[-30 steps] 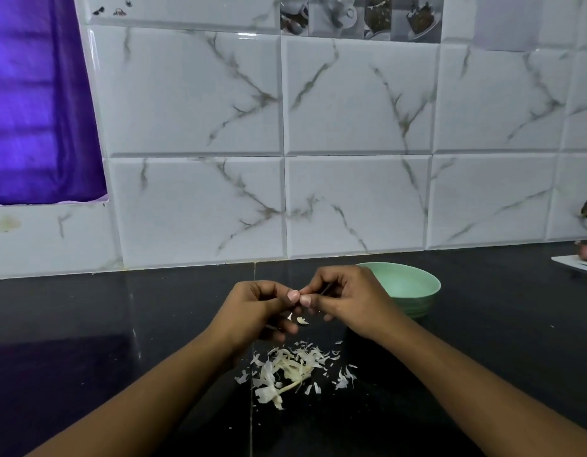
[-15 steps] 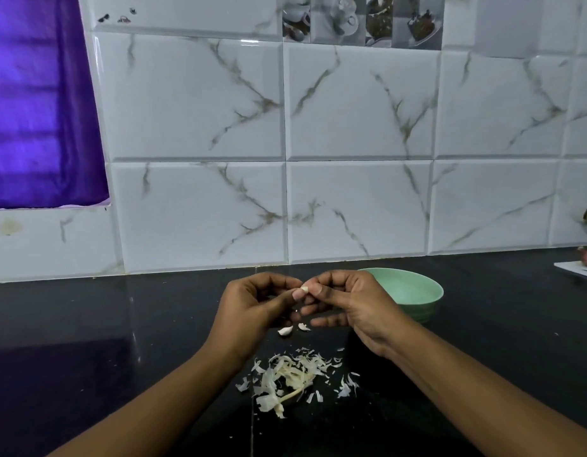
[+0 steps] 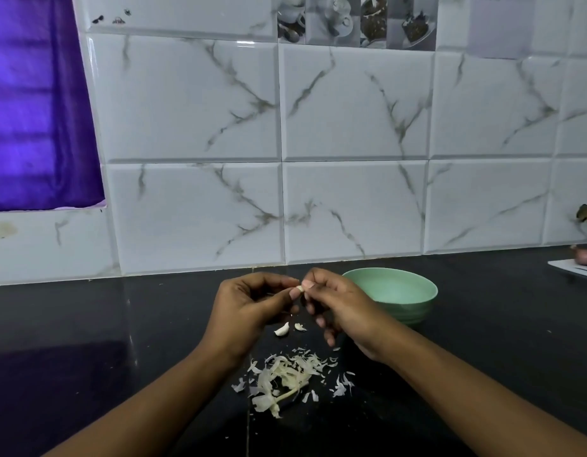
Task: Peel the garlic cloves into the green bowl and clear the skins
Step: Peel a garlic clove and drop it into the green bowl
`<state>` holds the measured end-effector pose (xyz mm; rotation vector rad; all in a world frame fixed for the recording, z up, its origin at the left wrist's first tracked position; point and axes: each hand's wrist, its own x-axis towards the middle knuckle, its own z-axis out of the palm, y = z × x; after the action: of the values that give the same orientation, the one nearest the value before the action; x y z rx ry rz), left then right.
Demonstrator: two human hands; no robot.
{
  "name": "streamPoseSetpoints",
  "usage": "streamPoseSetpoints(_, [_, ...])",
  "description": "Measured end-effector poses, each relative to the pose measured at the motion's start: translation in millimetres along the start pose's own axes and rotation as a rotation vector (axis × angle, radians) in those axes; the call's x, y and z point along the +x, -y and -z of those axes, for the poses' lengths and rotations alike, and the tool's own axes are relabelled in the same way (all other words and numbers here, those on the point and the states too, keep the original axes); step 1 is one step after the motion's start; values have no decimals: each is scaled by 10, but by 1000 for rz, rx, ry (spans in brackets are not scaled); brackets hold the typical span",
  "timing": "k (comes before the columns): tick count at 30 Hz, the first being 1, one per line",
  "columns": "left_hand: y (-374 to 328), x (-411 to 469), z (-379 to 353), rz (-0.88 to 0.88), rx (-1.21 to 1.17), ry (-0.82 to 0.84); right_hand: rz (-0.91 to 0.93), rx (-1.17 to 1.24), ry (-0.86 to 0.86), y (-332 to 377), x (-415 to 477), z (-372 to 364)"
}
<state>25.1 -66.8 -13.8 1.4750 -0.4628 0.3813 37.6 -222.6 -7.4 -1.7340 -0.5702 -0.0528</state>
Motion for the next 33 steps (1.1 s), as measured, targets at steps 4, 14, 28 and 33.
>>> streamPoseSetpoints(4, [-8,-25,-39,-6,-41,39,-152,258,72,44,-11,54])
streamPoseSetpoints(14, [-24,18,7,26,-64,9,-44,301,41,27,13,178])
streamPoseSetpoints(28, [-15,28,47,11,-50,30,206,77,-17,16,32,151])
streamPoseSetpoints(33, [9,24,50,1,-21,52,150,203,20,-3,30,129])
